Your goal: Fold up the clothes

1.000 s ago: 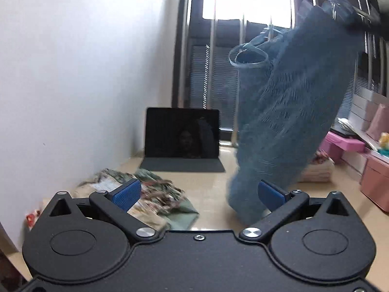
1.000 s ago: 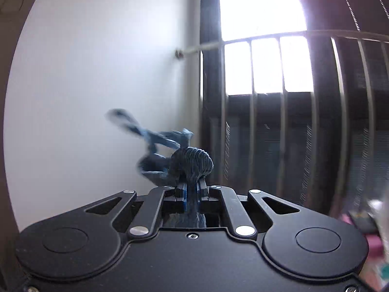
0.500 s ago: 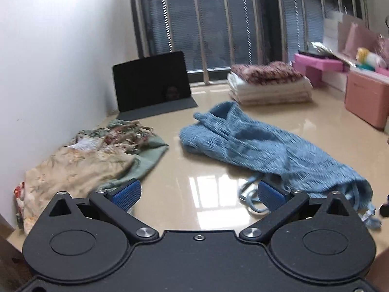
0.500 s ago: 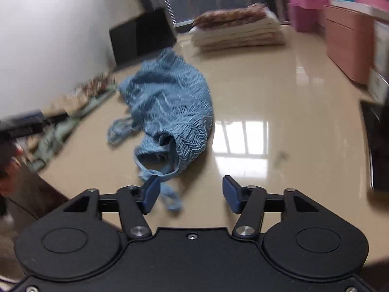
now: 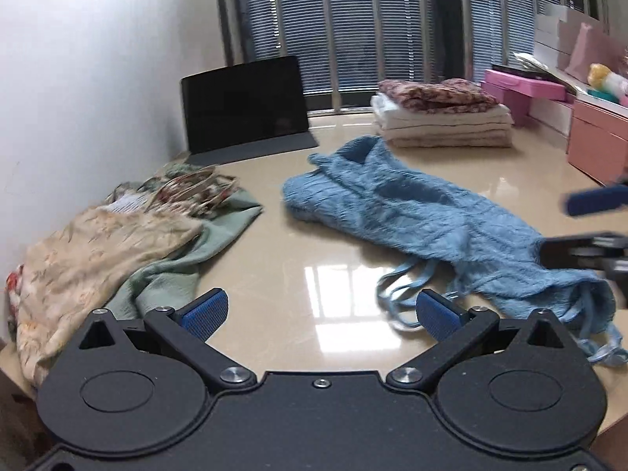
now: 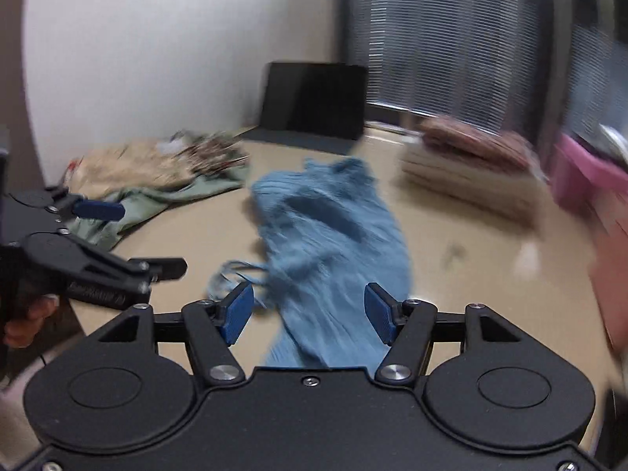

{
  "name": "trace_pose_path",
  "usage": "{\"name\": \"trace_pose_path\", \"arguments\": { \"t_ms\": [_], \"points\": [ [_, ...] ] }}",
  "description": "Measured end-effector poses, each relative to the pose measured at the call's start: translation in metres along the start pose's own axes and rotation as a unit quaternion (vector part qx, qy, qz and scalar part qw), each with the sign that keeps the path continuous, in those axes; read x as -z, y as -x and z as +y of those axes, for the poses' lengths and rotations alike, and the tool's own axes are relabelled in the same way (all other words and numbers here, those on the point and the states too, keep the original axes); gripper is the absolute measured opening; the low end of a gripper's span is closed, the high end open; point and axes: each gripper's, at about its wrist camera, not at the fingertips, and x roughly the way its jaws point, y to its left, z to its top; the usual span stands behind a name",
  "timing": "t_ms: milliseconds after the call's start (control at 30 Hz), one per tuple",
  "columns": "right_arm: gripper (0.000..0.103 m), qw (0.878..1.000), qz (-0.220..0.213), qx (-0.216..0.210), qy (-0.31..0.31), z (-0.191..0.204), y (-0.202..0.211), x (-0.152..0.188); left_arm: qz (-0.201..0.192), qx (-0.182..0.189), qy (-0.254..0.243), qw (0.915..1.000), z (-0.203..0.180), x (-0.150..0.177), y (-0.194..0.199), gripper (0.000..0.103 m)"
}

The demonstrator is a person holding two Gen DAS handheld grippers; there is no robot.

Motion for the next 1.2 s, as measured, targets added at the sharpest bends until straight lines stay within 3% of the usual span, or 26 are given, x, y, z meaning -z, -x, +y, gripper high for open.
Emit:
{"name": "trace_pose_path", "arguments": {
  "t_ms": [133, 300, 367, 400, 433, 533, 600, 800, 967, 1100, 1167, 1200],
  "points": [
    [0.06, 0.993, 0.043, 0.027, 0.102, 0.036, -0.066, -0.028, 0.003, -0.017, 0.009, 0.9998, 0.025, 0.011, 0.004, 0.103],
    [0.059, 0.975, 0.08, 0.075, 0.196, 0.069, -0.128, -0.04, 0.005, -0.015, 0.018, 0.9997, 0.05, 0.019, 0.008, 0.103],
    [0.045, 0.972, 0.092, 0.084, 0.199, 0.07, -0.146, -0.043, 0.004, -0.01, 0.016, 0.9998, 0.052, 0.019, 0.006, 0.103],
    [0.033, 0.975, 0.094, 0.083, 0.185, 0.065, -0.149, -0.046, 0.002, -0.007, 0.013, 0.9999, 0.052, 0.018, 0.005, 0.103],
    [0.013, 0.979, 0.094, 0.077, 0.161, 0.058, -0.15, -0.05, 0.001, -0.003, 0.01, 0.9999, 0.051, 0.017, 0.004, 0.103],
    [0.007, 0.996, 0.059, 0.054, 0.034, 0.017, -0.132, -0.061, -0.001, 0.021, 0.004, 0.9998, 0.042, 0.013, -0.002, 0.103],
    [0.007, 0.997, 0.025, 0.043, -0.053, -0.017, -0.11, -0.061, 0.0, 0.045, 0.003, 0.999, 0.034, 0.009, -0.006, 0.103],
    [0.006, 0.968, -0.057, 0.039, -0.24, -0.11, -0.023, -0.025, 0.019, 0.136, 0.017, 0.9903, -0.007, -0.005, -0.023, 0.103],
    [0.006, 0.951, -0.059, 0.074, -0.295, -0.147, 0.019, 0.027, 0.038, 0.186, -0.009, 0.9817, -0.057, -0.013, -0.03, 0.103],
    [0.006, 0.936, -0.06, 0.09, -0.334, -0.162, 0.039, 0.07, 0.048, 0.2, -0.075, 0.9758, -0.101, -0.013, -0.032, 0.1],
    [0.006, 0.929, -0.062, 0.093, -0.354, -0.167, 0.047, 0.087, 0.056, 0.191, -0.114, 0.9733, -0.119, -0.01, -0.035, 0.074],
    [0.006, 0.925, -0.062, 0.095, -0.362, -0.169, 0.051, 0.094, 0.057, 0.187, -0.13, 0.972, -0.126, -0.008, -0.035, 0.071]
  ]
}}
